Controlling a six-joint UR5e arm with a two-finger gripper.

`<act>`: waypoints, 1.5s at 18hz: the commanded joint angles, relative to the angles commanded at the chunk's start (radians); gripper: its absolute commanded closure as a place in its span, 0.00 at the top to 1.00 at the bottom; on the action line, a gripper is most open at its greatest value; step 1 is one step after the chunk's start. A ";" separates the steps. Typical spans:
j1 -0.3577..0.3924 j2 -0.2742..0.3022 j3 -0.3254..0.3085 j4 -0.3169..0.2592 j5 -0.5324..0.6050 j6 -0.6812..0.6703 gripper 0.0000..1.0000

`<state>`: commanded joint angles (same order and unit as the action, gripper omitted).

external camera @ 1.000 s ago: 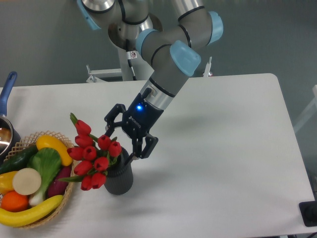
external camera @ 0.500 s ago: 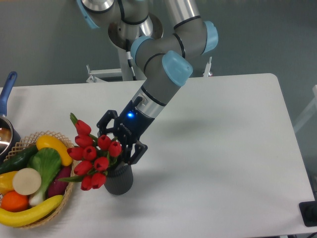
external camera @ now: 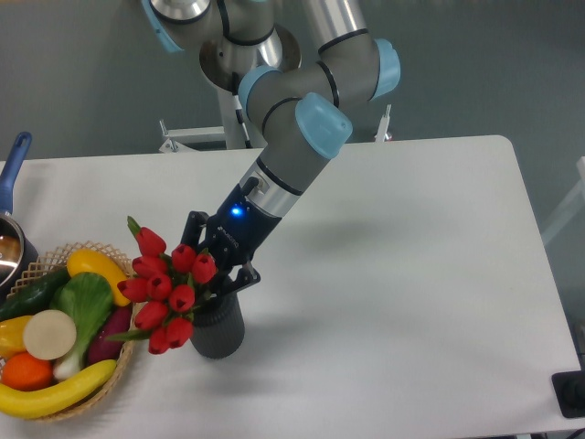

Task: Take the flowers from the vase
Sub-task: 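Lift the gripped tulip bunch straight up out of the black vase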

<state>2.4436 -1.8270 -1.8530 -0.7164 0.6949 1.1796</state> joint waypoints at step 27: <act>0.035 0.129 0.146 0.000 -0.133 -0.333 0.25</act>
<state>2.4789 -1.6982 -1.7074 -0.7164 0.5615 0.8470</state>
